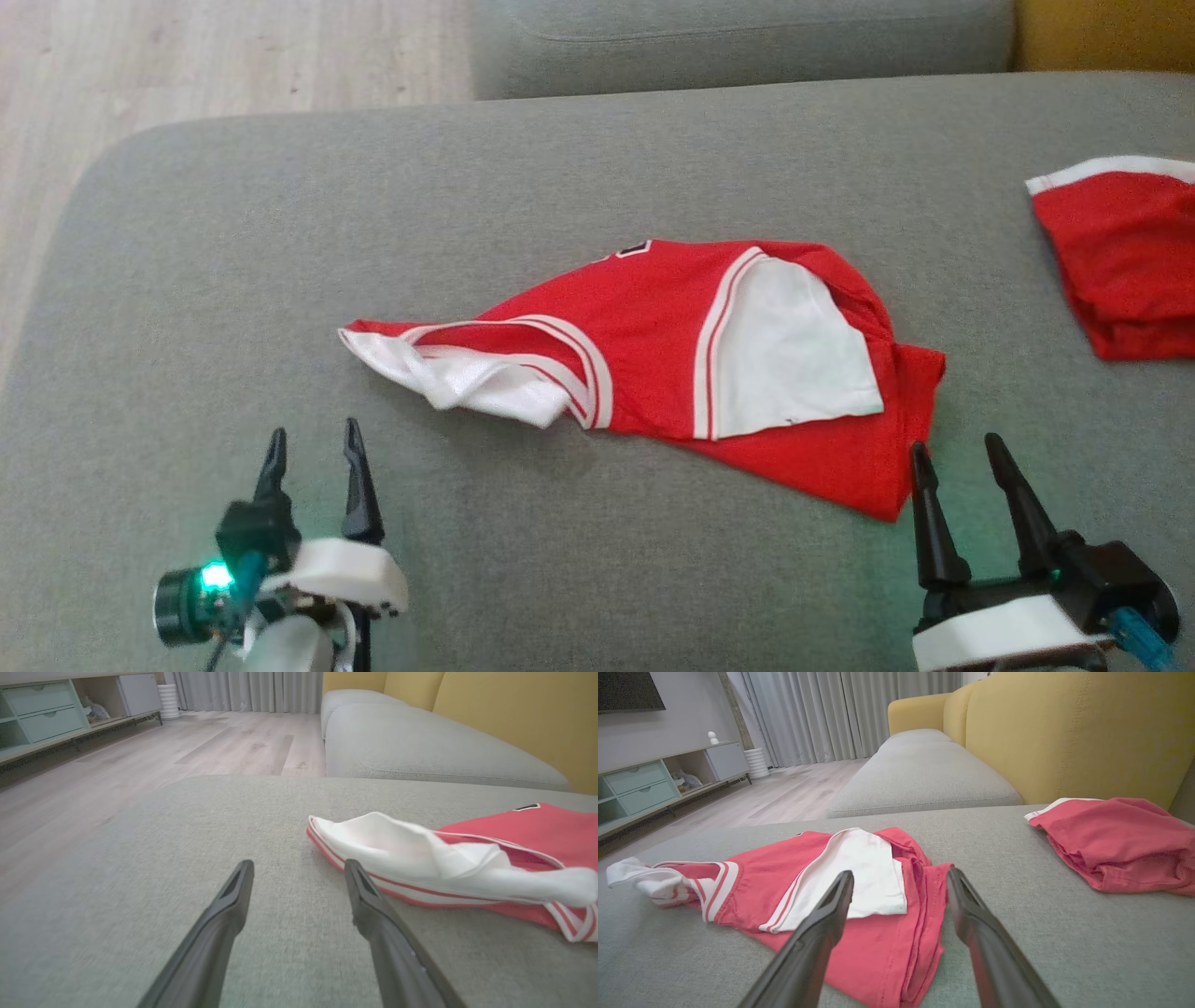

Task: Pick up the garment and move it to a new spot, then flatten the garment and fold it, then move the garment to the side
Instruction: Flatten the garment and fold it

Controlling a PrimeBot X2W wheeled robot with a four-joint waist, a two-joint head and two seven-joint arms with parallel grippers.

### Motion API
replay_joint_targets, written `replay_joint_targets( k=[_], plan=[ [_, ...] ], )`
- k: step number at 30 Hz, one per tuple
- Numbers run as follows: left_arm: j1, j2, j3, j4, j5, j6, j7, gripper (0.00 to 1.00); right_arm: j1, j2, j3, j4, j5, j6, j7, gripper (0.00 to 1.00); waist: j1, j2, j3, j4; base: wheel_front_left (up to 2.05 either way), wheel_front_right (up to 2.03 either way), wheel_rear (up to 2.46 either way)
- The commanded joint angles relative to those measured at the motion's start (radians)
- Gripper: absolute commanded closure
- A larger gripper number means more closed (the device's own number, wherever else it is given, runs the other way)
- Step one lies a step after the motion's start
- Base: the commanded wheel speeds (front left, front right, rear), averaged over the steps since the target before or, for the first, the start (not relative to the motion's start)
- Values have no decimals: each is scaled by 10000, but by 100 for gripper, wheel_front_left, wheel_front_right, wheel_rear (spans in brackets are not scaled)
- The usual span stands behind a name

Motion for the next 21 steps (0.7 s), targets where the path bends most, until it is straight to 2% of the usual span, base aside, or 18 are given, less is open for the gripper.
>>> replay_joint_targets(
  k=[1, 7, 14, 17, 21],
  plan=[
    [-23, 31, 471, -694, 299, 13, -55, 0, -185, -110, 146, -357, -56, 65, -38, 0, 0, 0, -39, 235, 0, 0, 0],
    [540, 47, 164, -1585, 1575, -340, -55, 0, -181, -132, 308, -324, -54, 65, -38, 0, 0, 0, -38, 308, 0, 0, 0],
    [109, -458, 239, -852, 246, -1487, -55, 0, -137, -125, 491, -299, -21, 65, -38, 0, 0, 0, 10, -37, 0, 0, 0],
    [-175, -519, 152, -241, -366, -1785, -55, 0, -153, -128, 498, -289, -12, 65, -38, 0, 0, 0, 50, -211, 0, 0, 0],
    [-597, -543, 86, 411, -1015, -1959, -54, 0, -217, -163, 526, -302, -10, 65, -38, 0, 0, 0, 154, -415, 0, 0, 0]
  ],
)
